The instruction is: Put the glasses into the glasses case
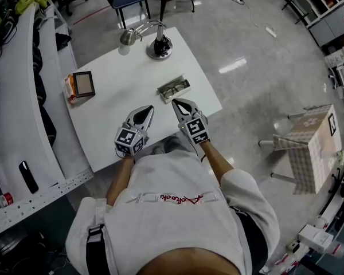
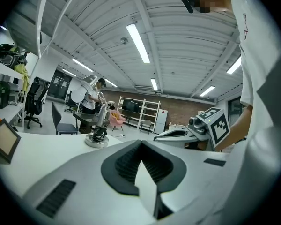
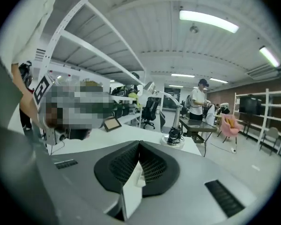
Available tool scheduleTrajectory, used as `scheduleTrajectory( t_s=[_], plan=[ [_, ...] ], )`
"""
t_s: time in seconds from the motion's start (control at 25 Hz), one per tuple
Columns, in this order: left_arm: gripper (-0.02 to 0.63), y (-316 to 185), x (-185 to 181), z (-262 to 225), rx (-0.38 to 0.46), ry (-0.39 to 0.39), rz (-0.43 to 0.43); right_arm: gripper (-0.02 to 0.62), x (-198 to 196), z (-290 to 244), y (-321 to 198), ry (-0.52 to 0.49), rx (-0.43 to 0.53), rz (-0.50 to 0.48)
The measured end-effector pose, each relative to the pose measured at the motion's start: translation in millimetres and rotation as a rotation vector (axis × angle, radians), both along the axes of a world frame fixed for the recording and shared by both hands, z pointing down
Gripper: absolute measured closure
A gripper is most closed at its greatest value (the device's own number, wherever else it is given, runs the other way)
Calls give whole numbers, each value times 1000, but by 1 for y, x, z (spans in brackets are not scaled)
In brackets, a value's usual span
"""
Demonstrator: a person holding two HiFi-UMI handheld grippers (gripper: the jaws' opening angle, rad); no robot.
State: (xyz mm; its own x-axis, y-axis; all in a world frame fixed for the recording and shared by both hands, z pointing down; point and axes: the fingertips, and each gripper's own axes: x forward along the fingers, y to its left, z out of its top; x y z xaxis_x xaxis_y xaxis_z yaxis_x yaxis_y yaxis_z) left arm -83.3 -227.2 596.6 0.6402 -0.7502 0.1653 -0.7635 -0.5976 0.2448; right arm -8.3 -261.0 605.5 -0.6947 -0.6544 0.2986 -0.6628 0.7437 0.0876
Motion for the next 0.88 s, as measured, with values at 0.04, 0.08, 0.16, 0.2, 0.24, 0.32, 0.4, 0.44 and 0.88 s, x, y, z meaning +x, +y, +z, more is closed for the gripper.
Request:
scheduleTrajectory(
  t_s=[0.04, 0.08, 0.16, 0.2, 0.24, 0.32, 0.4, 0.44, 0.88],
  plan=[
    [580, 2, 1, -1, 4, -1, 3, 581, 1, -3, 4, -42, -8, 22],
    [580, 4, 1, -2, 10, -3, 5, 581, 3, -5, 8, -83, -15, 44],
    [580, 6, 1, -4, 22, -5, 11, 581, 7, -8, 15, -156, -26, 88],
    [580, 8, 1, -4, 27, -6, 13, 581, 10, -10, 20, -190, -35, 110],
    [580, 10, 1, -5, 29, -6, 15, 583, 13, -12, 25, -221, -41, 132],
    [580, 18, 3, -5, 28, -4, 20, 583, 19, -18, 37, -257, -40, 164],
    [580, 26, 5, -5, 26, 2, 27, 583, 25, -23, 47, -256, -15, 177],
    [581, 29, 7, -5, 27, 4, 30, 584, 28, -27, 51, -248, 3, 178],
    [580, 57, 21, -4, 18, 14, 28, 584, 42, -48, 78, -225, 64, 160]
  ],
)
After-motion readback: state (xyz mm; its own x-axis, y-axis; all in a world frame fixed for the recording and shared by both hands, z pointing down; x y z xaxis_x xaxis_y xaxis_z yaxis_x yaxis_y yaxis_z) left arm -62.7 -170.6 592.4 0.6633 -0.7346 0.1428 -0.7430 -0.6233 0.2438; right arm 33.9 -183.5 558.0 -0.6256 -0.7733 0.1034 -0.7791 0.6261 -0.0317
